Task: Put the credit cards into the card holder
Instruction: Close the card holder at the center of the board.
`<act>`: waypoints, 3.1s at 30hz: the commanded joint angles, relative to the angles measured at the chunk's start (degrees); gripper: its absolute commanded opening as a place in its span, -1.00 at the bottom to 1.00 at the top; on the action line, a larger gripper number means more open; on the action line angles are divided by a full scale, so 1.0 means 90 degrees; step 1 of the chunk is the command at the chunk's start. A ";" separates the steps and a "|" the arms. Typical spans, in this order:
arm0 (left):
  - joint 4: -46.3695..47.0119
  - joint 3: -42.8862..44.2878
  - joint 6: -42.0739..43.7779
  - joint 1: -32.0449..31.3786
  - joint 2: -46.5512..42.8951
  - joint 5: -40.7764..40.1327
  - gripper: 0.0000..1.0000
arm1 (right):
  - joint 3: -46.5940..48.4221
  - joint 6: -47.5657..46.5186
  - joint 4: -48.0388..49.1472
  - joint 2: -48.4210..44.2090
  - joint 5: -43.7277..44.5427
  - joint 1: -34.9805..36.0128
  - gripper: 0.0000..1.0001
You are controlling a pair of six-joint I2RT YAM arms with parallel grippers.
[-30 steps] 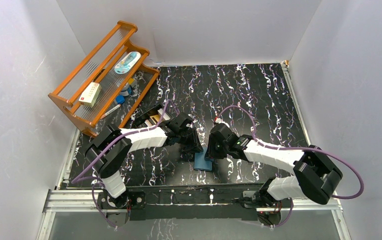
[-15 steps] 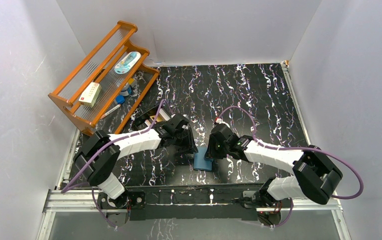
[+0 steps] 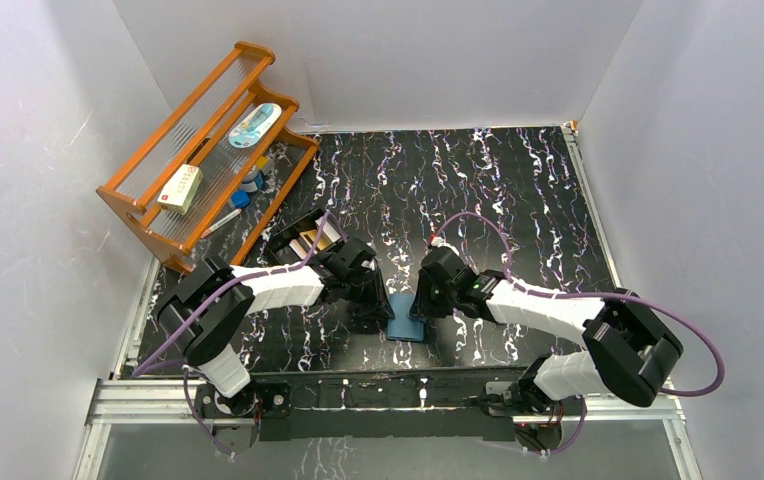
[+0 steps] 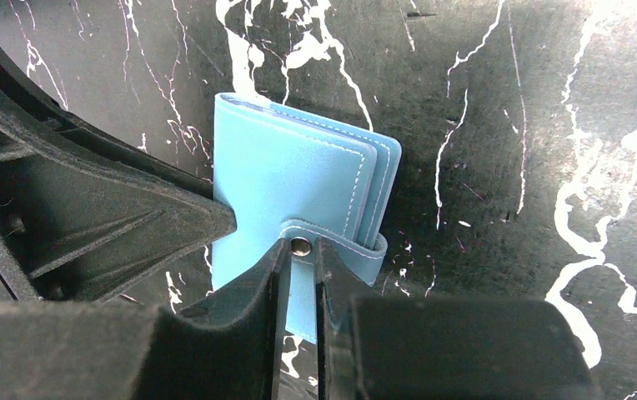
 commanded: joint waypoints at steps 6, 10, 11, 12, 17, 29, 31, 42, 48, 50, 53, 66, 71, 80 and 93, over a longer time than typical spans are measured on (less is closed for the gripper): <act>0.0527 -0.0170 -0.0197 -0.0073 0.0071 0.0422 -0.66 | 0.0250 0.0015 0.0004 0.0334 -0.0075 0.0027 -0.59; 0.0560 -0.0168 -0.0207 -0.0069 0.0061 0.0416 -0.68 | 0.0248 0.0016 -0.0026 0.0292 -0.0148 0.0064 -0.60; 0.0564 -0.0161 -0.0207 -0.0073 0.0061 0.0410 -0.68 | 0.0240 0.0002 -0.0048 0.0277 -0.0148 0.0059 -0.59; 0.0566 -0.0162 -0.0207 -0.0068 0.0069 0.0402 -0.68 | 0.0231 -0.0013 -0.0090 0.0267 -0.0130 0.0065 -0.59; 0.0546 -0.0157 -0.0207 -0.0073 0.0072 0.0366 -0.68 | 0.0242 -0.0123 -0.0350 0.0257 -0.0104 0.0073 -0.60; 0.0525 -0.0068 -0.0236 -0.0073 0.0200 0.0337 -0.67 | 0.0509 -0.0442 -0.0617 0.0280 -0.0438 0.0132 -0.60; 0.0508 -0.0047 -0.0227 -0.0078 0.0218 0.0343 -0.67 | 0.0532 -0.0463 -0.0570 0.0348 -0.0551 0.0143 -0.60; 0.0487 -0.0034 -0.0254 -0.0079 0.0175 0.0301 -0.67 | 0.0669 -0.0566 -0.0793 0.0530 -0.0662 0.0226 -0.71; 0.0477 -0.0071 -0.0275 -0.0075 0.0159 0.0272 -0.67 | 0.0912 -0.0713 -0.1379 0.0694 -0.0383 0.0317 -0.71; 0.0464 -0.0070 -0.0275 -0.0072 0.0157 0.0249 -0.67 | 0.0996 -0.0757 -0.1541 0.0719 -0.0316 0.0329 -0.71; 0.0416 -0.0051 -0.0263 -0.0073 0.0149 0.0216 -0.66 | 0.1147 -0.0828 -0.1771 0.0761 -0.0264 0.0348 -0.70; 0.0199 -0.0007 -0.0297 -0.0067 -0.0143 0.0021 -0.60 | 0.1459 -0.0660 -0.1778 0.0306 -0.0087 0.0345 -0.61; 0.0317 -0.0074 -0.0334 -0.0069 -0.0229 0.0015 -0.55 | 0.1444 -0.0611 -0.1766 -0.0052 0.0427 0.0314 -0.53; 0.0247 0.0020 -0.0267 -0.0073 -0.0006 0.0073 -0.43 | 0.1095 -0.0724 -0.1203 0.0217 0.0076 -0.0215 -0.42; -0.0334 0.0288 -0.0202 -0.0082 0.0277 -0.0299 -0.58 | 0.0710 -0.0544 -0.1024 0.0227 -0.0255 -0.0248 -0.44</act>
